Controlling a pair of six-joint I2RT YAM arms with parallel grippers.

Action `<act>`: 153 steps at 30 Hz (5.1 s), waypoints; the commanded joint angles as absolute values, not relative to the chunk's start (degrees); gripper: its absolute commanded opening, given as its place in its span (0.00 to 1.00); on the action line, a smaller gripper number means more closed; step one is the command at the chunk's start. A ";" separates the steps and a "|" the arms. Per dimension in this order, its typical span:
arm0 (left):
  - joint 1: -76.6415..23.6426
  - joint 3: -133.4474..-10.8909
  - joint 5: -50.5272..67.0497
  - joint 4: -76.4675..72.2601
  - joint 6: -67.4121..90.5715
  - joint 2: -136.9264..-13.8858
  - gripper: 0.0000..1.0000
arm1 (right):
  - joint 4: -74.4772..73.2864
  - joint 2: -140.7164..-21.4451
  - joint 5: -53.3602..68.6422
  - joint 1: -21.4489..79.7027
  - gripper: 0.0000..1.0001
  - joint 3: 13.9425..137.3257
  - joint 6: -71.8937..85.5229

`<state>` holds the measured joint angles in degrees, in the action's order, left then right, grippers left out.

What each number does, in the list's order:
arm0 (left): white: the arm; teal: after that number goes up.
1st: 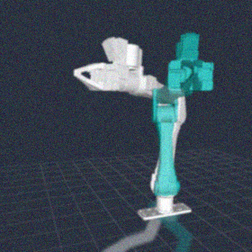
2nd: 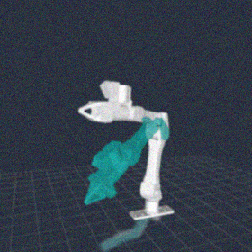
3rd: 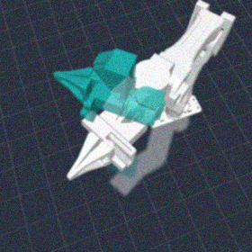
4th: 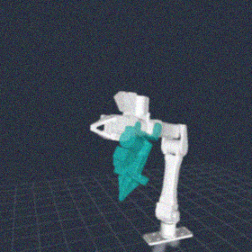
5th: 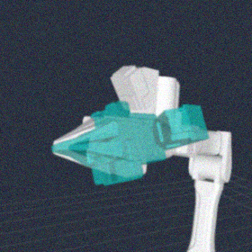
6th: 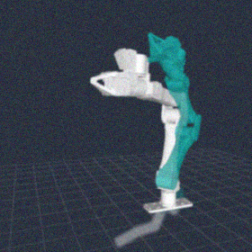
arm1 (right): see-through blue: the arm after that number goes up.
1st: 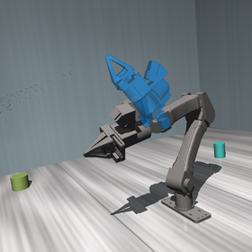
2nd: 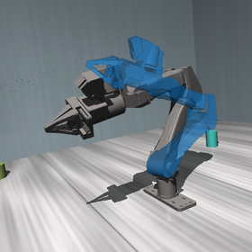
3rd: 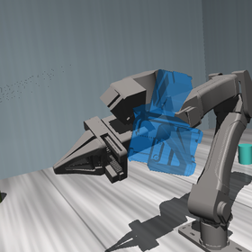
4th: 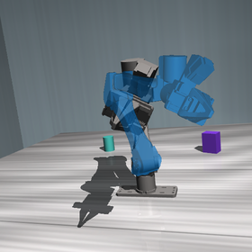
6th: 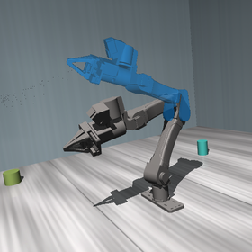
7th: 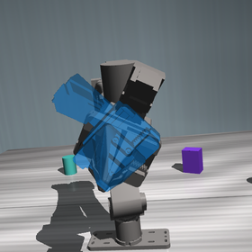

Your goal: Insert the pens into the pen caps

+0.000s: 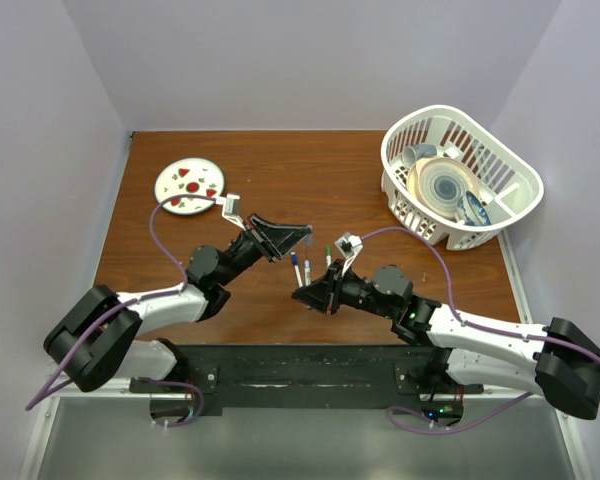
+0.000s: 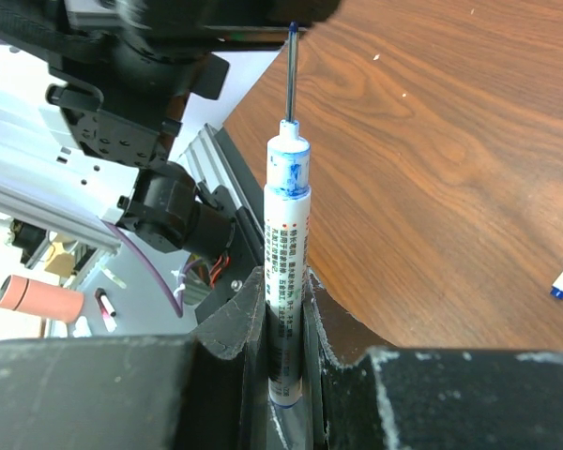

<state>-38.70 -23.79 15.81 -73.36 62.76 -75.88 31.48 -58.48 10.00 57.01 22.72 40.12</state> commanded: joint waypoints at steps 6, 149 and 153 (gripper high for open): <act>-38.85 -24.26 14.50 -80.07 61.08 -72.25 0.00 | 32.87 -57.22 8.09 57.48 0.00 22.67 39.82; -43.68 -34.97 23.63 -44.05 40.96 -58.97 0.99 | 17.31 -51.86 12.65 58.01 0.00 36.30 29.53; -43.68 -38.05 24.52 -41.22 40.08 -62.39 1.00 | 17.23 -51.50 13.09 58.10 0.00 36.21 29.71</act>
<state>-43.57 -34.54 22.13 -47.70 44.10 -59.72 16.62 -52.75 11.09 58.02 33.91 30.96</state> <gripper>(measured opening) 0.994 0.158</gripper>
